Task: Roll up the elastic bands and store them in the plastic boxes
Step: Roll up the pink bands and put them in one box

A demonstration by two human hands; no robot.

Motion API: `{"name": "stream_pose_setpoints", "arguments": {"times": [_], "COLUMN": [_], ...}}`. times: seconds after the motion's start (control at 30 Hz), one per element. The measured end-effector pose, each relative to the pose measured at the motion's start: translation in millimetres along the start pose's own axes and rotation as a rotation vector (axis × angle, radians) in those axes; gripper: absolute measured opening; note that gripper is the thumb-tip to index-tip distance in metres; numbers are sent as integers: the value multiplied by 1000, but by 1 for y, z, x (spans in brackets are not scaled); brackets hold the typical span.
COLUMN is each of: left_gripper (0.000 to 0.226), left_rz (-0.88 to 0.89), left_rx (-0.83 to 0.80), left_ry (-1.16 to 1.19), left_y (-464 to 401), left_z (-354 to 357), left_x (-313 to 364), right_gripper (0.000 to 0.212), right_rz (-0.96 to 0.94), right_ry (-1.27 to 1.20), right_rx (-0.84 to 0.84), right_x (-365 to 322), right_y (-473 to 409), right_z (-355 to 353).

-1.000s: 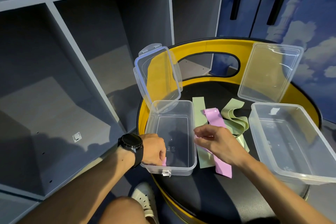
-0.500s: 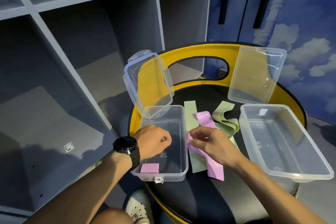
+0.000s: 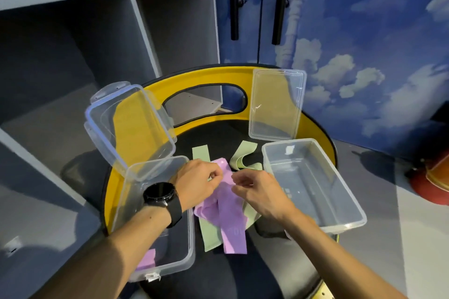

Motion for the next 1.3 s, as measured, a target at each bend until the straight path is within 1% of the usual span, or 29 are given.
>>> {"name": "stream_pose_setpoints", "arguments": {"times": [0.1, 0.17, 0.23, 0.27, 0.4, 0.5, 0.6, 0.7, 0.83, 0.97, 1.03, 1.13, 1.23, 1.3], "left_gripper": [15, 23, 40, 44, 37, 31, 30, 30, 27, 27, 23, 5, 12, 12], "left_rz": [-11, -37, -81, -99, -125, -197, -250, -260, -237, -224, -223, -222, -161, -109], "left_rx": [-14, -55, -189, -256, -397, -425, -447, -430, -373, -326, -296, -224, -146, -109], "left_ry": [0, -23, -108, -153, -224, -227, -225, -240, -252, -210, -143, -12, 68, 122], "left_y": [-6, -12, -21, -27, -51, -63, -70, -75, -79, -78, -78, -73, -61, -50], "left_z": [8, 13, 21, 25, 38, 45, 53, 58, 60, 59, 55, 41, 25, 14], "left_x": [1, -1, -5, -7, -13, -24, -33, -39, -42, -41, -40, -35, -21, -6], "right_gripper": [21, 20, 22, 23, 20, 19, 26, 28, 21, 19, 19, 23, 25, 34], "right_rz": [16, 24, 27, 26, 54, 78, 83, 96, 101, 101, 96, 86, 54, 35], "right_ry": [-6, -12, 8, 16, 39, 58, 61, 46, 26, 22, 17, -5, -53, -72], "right_rx": [9, 9, 14, 14, -12, -28, -36, -47, -47, -39, -27, 16, 84, 110], "right_x": [3, 3, 2, 2, 7, 10, 12, 15, 17, 17, 16, 11, 4, -1], "right_y": [-2, -2, -1, -2, -4, -7, -11, -17, -23, -26, -27, -29, -28, -23], "right_z": [-4, -3, -2, 0, 6, 10, 12, 15, 18, 18, 16, 5, -4, -5]}}
Point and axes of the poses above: each hand's wrist, its own y-axis away from the middle knuckle, its own z-axis out of the palm, x = y × z, the point moved 4 cm from there along -y, towards the middle knuckle, and after that the axes turned 7 degrees about z, right-handed, at the moved point
